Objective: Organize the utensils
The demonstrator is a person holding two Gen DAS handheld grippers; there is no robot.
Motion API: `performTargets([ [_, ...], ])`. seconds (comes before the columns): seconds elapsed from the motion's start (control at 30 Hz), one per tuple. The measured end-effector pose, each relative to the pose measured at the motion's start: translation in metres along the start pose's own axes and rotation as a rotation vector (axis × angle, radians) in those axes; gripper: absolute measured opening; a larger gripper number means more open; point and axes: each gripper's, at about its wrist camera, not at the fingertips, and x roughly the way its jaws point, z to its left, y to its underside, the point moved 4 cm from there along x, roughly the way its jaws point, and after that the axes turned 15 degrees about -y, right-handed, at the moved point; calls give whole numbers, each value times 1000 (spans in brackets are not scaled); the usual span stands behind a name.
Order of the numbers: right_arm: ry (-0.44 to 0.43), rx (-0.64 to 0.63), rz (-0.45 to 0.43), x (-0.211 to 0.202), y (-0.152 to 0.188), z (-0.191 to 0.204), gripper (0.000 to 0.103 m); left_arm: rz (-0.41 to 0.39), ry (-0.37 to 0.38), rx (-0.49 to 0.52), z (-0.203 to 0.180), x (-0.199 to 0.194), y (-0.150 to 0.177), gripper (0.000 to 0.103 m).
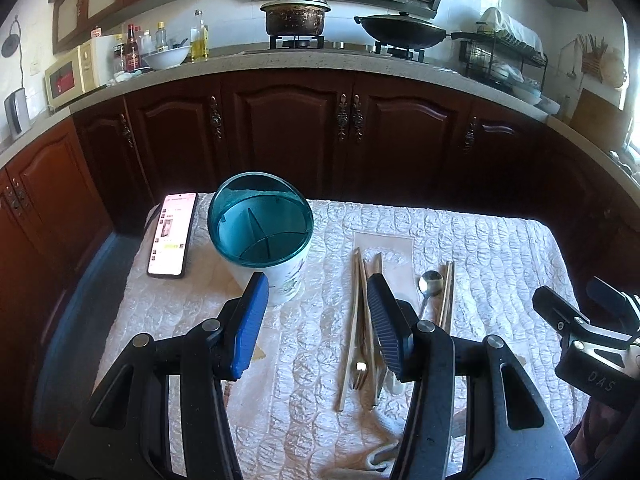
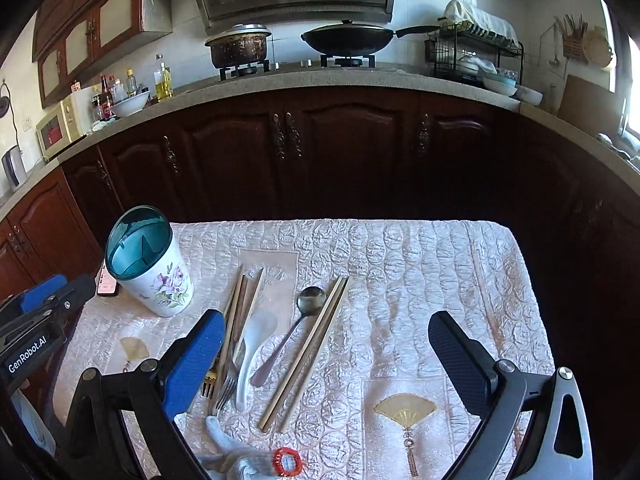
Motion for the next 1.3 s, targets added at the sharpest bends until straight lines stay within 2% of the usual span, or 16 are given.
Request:
performTargets([
  [0.5, -3, 2, -6, 2, 0, 1, 101, -2, -16, 6, -2, 2, -1, 51],
  [1.3, 17, 2, 21, 15, 1, -2, 101, 13, -2, 13, -5, 9, 1, 51],
])
